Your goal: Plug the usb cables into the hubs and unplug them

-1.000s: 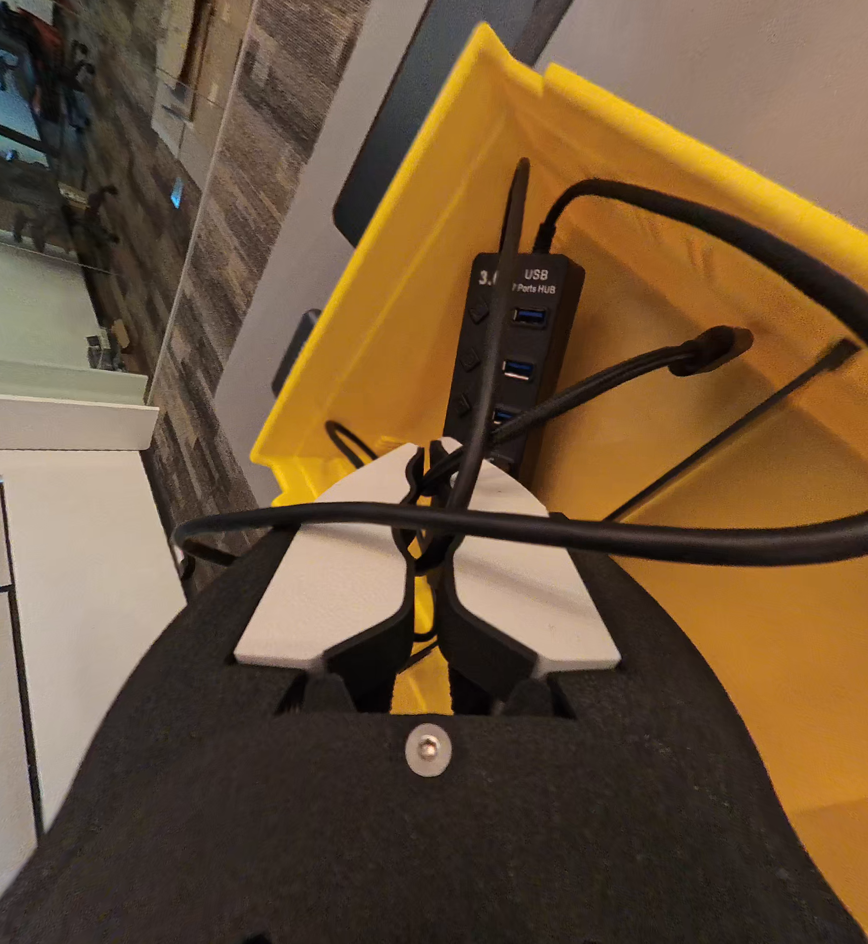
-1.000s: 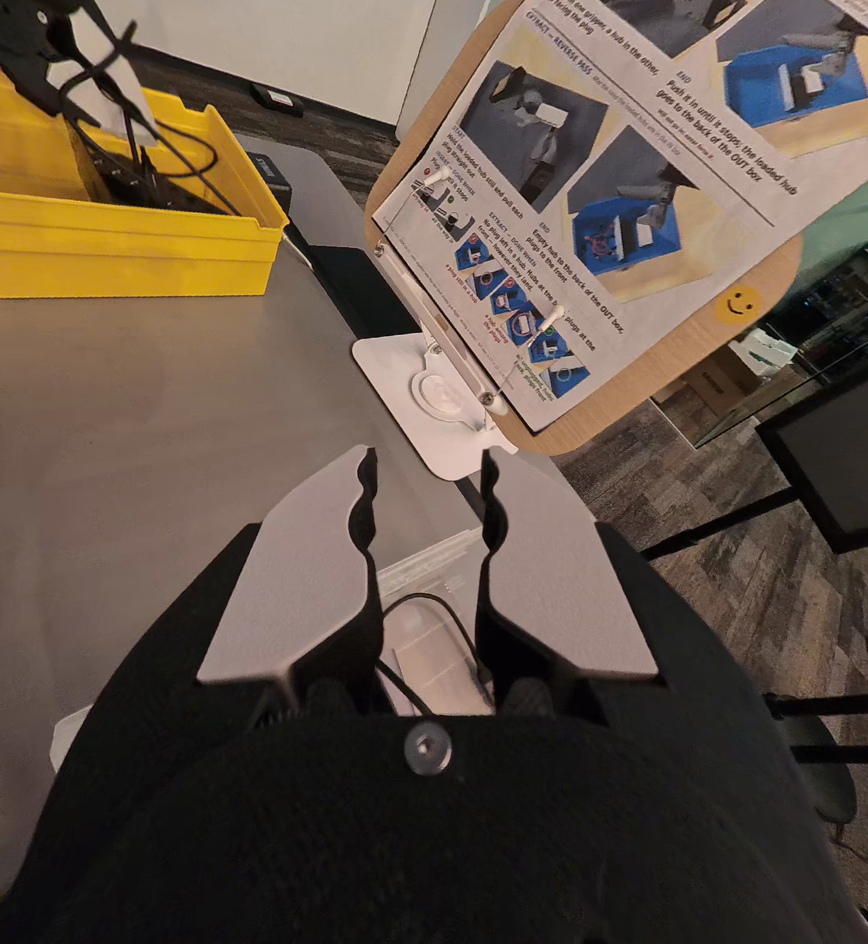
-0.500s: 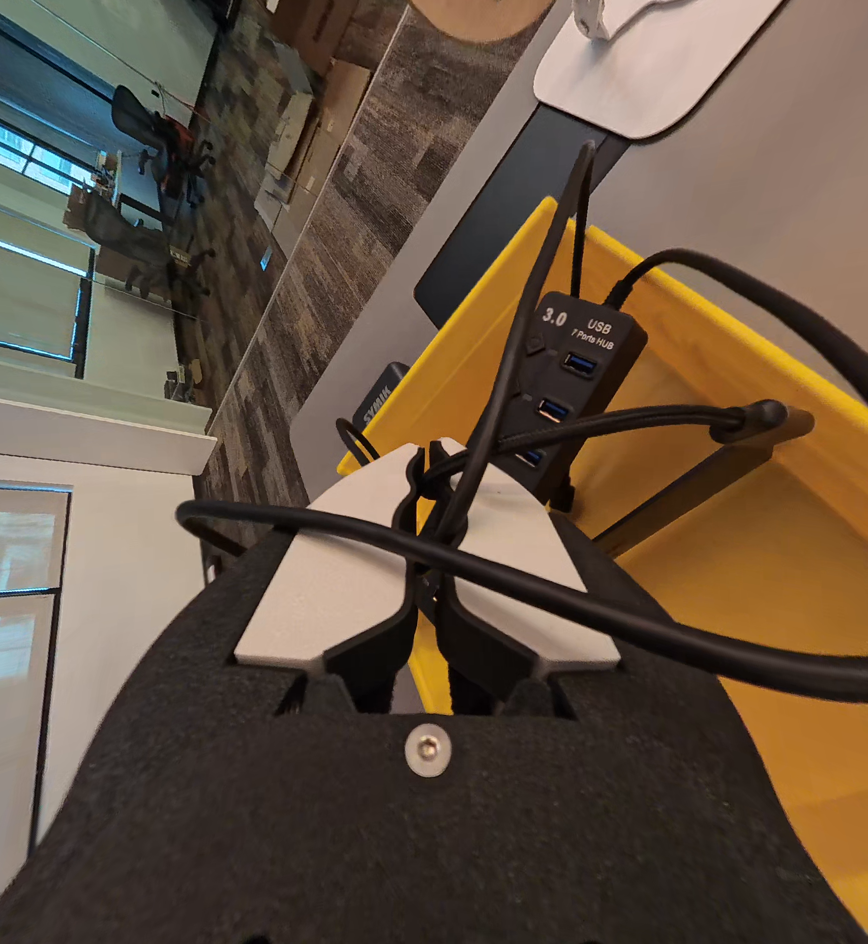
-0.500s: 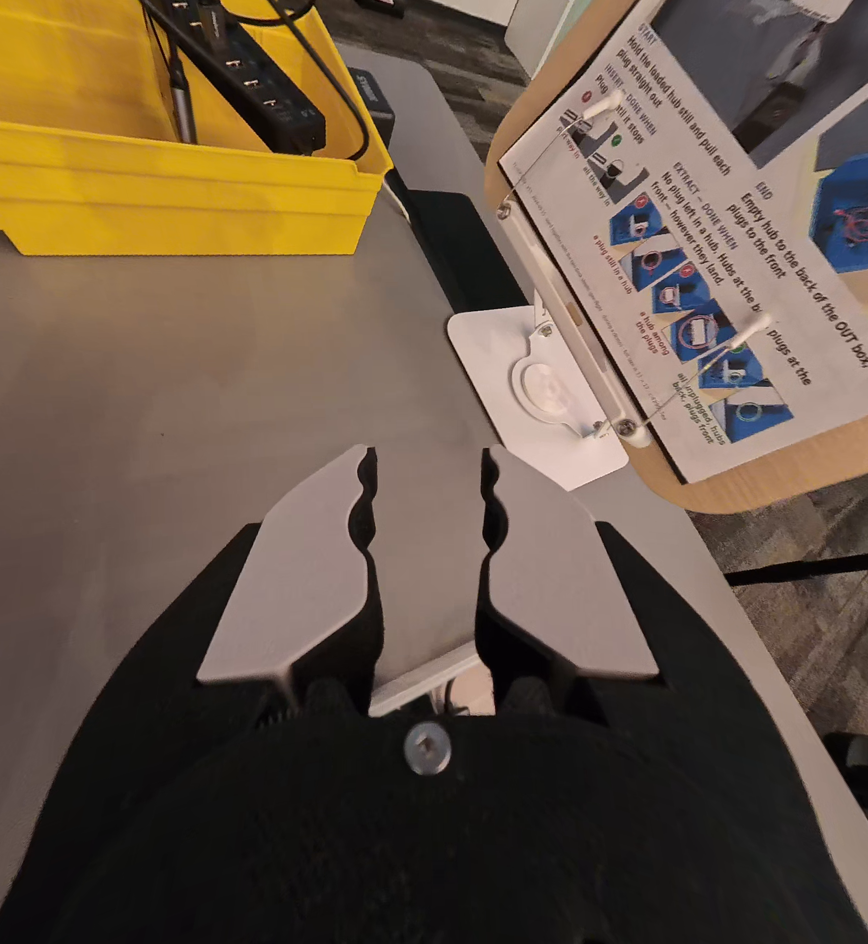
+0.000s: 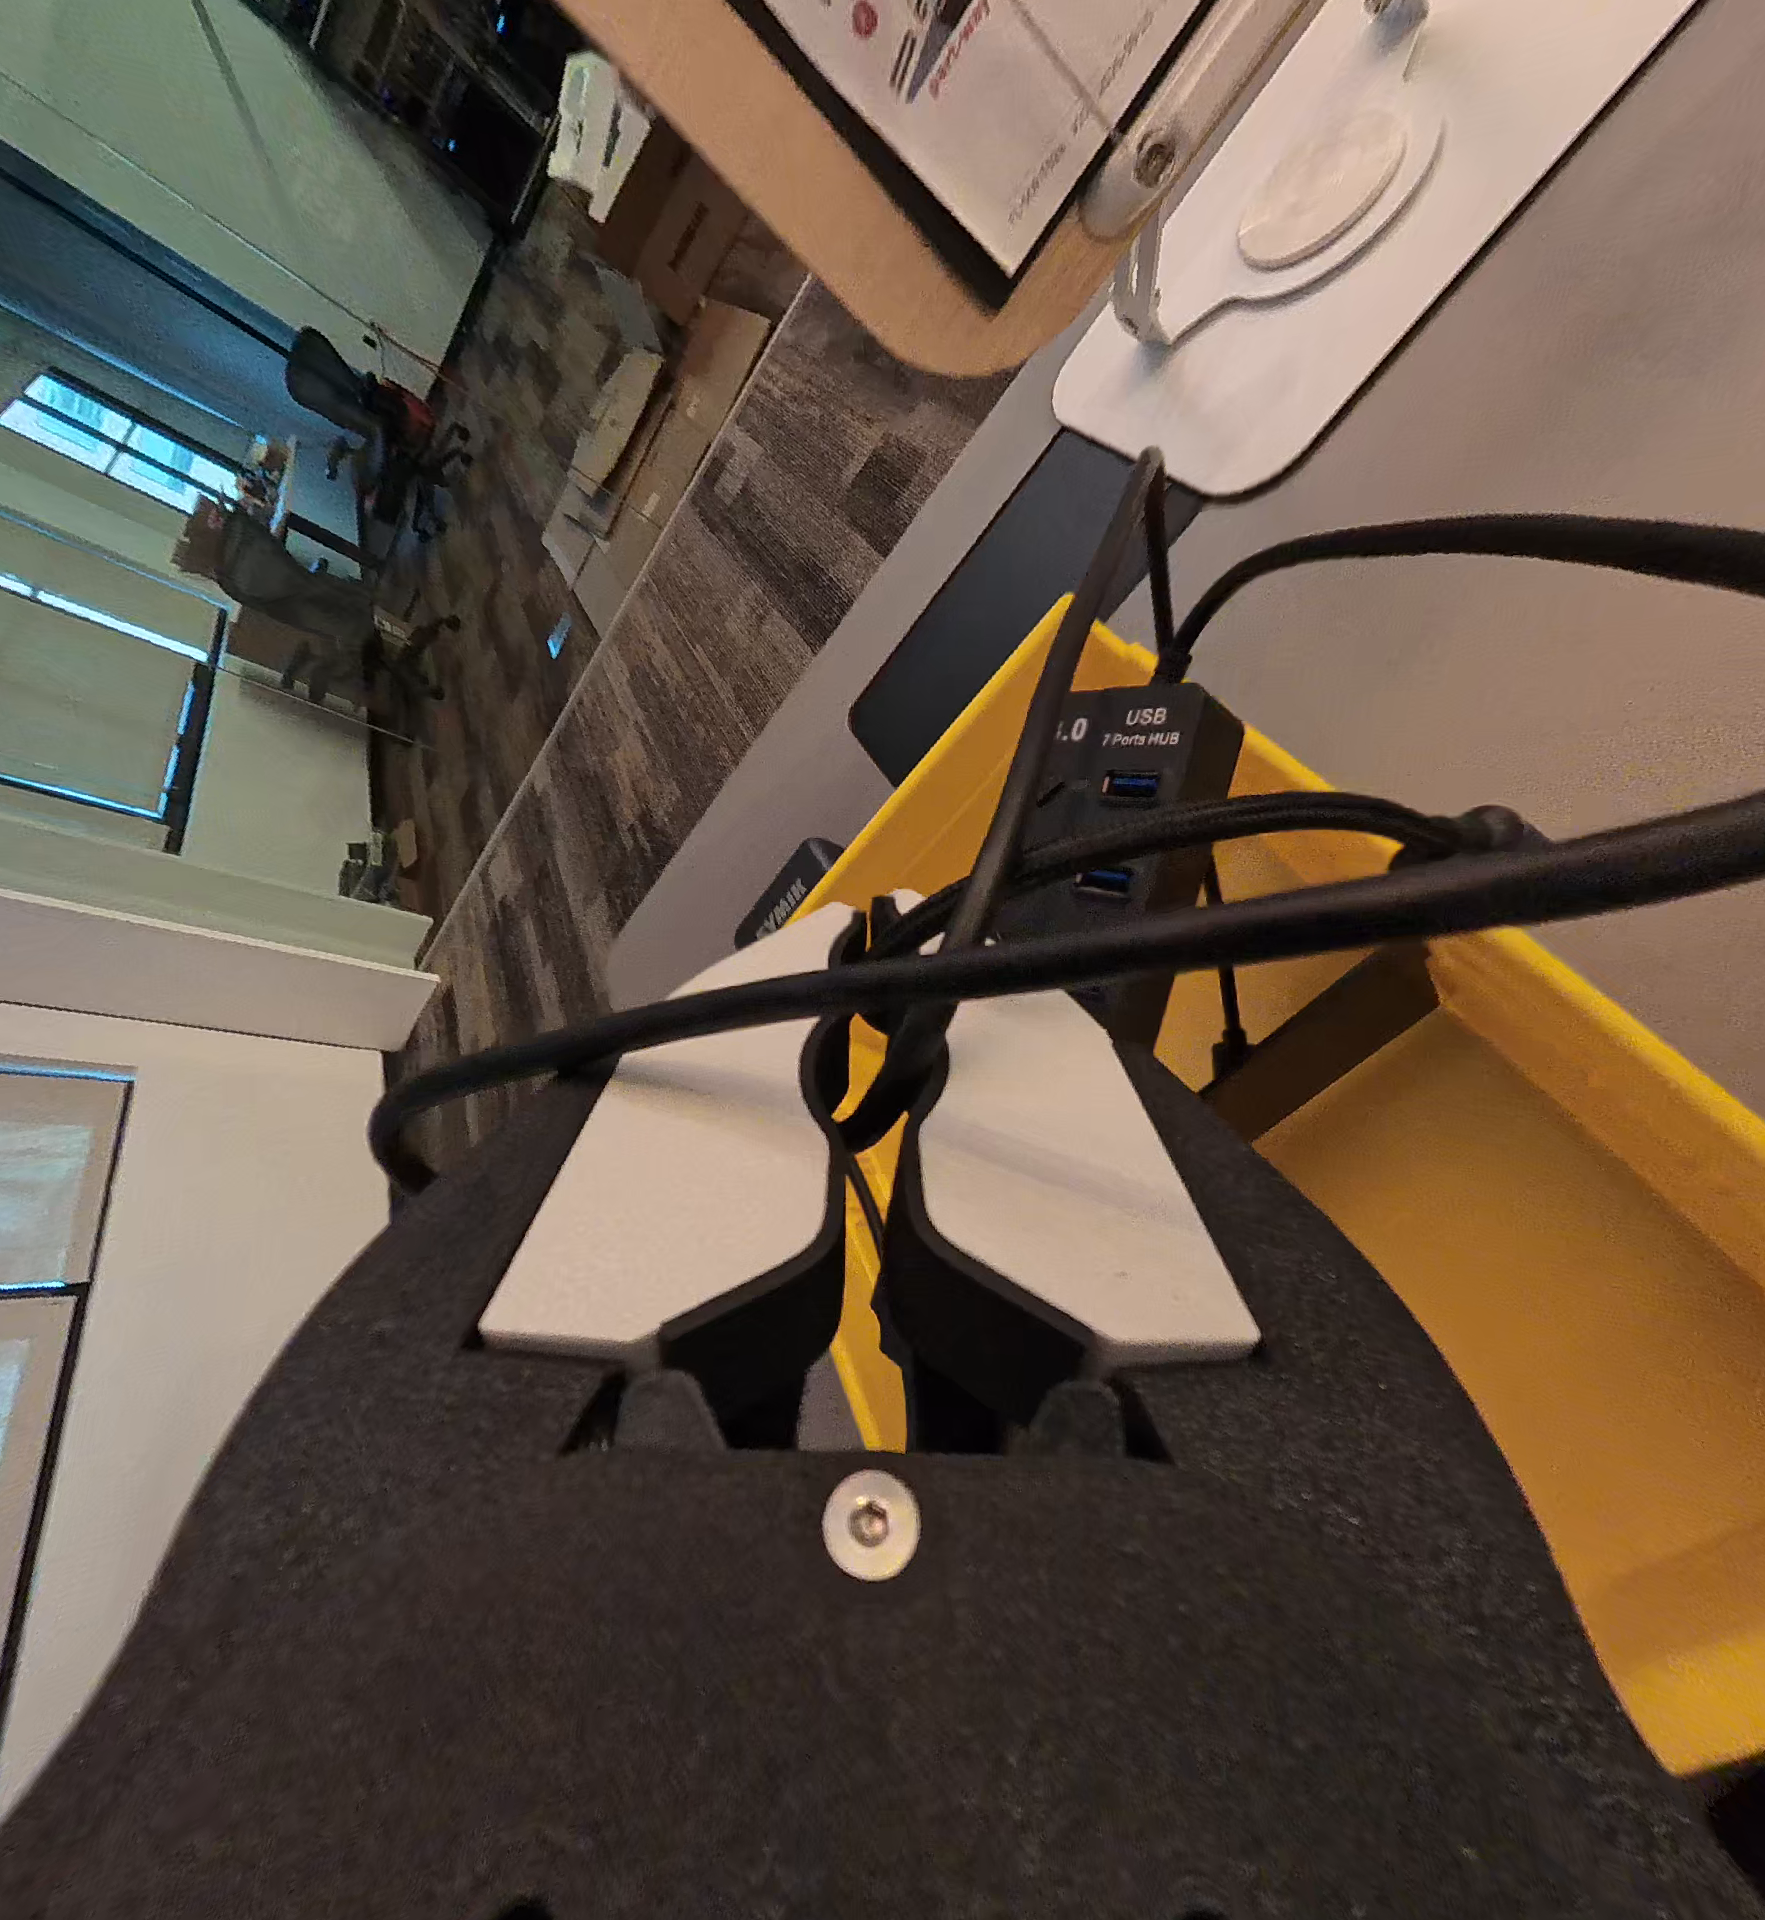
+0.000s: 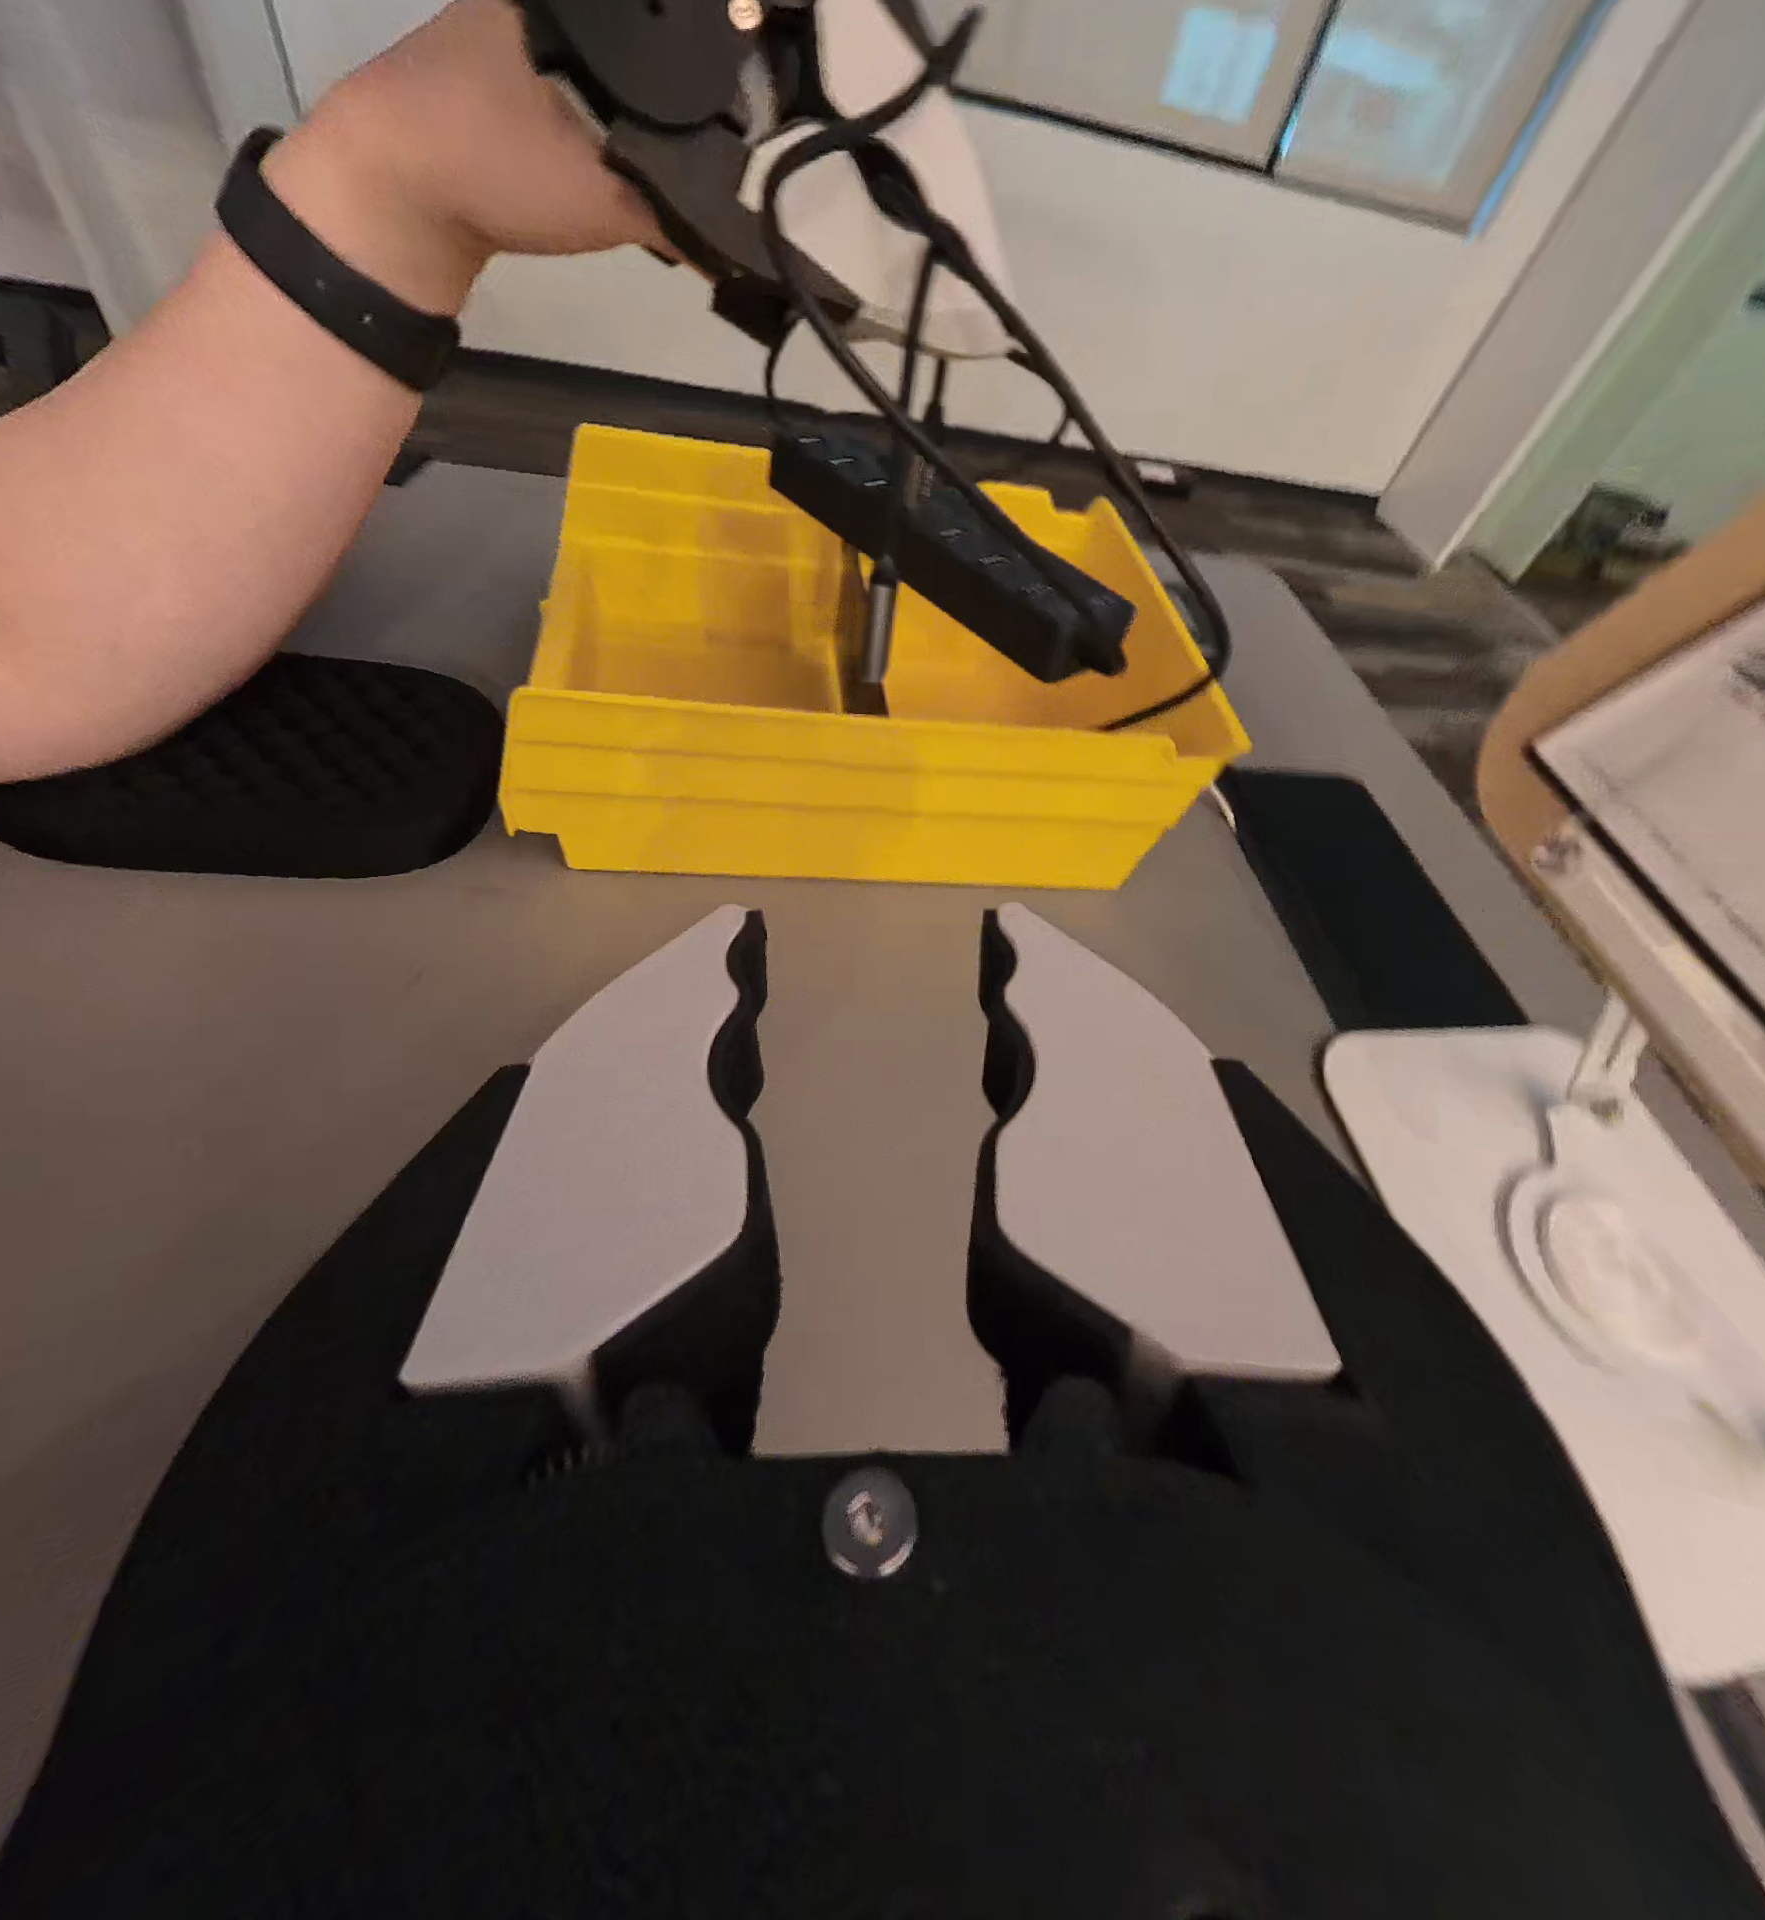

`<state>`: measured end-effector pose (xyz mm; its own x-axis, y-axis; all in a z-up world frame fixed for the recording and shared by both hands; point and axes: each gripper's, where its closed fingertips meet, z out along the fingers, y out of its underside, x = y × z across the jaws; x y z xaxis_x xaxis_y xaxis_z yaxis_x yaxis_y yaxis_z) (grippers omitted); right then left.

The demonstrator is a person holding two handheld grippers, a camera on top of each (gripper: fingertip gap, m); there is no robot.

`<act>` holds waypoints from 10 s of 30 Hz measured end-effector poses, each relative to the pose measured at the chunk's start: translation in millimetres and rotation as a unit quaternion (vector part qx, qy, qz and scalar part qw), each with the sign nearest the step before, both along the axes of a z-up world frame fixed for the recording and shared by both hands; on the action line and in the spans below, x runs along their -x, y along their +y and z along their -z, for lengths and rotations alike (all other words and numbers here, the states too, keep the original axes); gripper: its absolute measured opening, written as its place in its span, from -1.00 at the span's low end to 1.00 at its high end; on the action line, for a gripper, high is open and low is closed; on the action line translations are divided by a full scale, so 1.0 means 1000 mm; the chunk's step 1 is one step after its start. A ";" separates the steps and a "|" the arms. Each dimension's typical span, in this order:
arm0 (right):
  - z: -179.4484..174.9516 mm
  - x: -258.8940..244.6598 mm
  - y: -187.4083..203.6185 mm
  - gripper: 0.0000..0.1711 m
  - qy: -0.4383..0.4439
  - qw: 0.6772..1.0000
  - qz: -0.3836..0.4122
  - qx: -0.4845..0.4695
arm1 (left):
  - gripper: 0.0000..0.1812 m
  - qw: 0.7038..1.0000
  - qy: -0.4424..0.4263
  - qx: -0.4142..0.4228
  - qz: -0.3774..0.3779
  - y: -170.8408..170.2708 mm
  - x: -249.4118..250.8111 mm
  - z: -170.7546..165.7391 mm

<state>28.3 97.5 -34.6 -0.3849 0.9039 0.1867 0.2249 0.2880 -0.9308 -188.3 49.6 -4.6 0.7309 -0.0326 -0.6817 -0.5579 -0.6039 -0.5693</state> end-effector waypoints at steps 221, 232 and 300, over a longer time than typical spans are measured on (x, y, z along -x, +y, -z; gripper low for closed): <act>-0.077 -0.025 0.055 -0.22 0.063 0.887 0.146 0.433 | -0.69 0.956 -0.196 -0.064 0.206 0.085 -0.254 0.040; -0.076 -0.022 0.052 -0.24 0.082 0.905 0.169 0.382 | -0.66 0.958 -0.213 -0.033 0.188 0.089 -0.249 0.061; -0.090 -0.026 0.030 -0.24 0.091 0.933 0.165 0.307 | -0.50 0.954 -0.197 -0.060 0.216 0.083 -0.255 0.042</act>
<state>54.0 127.8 55.9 -0.0796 0.9256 -0.3701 0.0292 -0.3689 -0.9290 66.5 132.4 -46.2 0.8676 -0.3279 -0.3738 -0.4679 -0.2842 -0.8369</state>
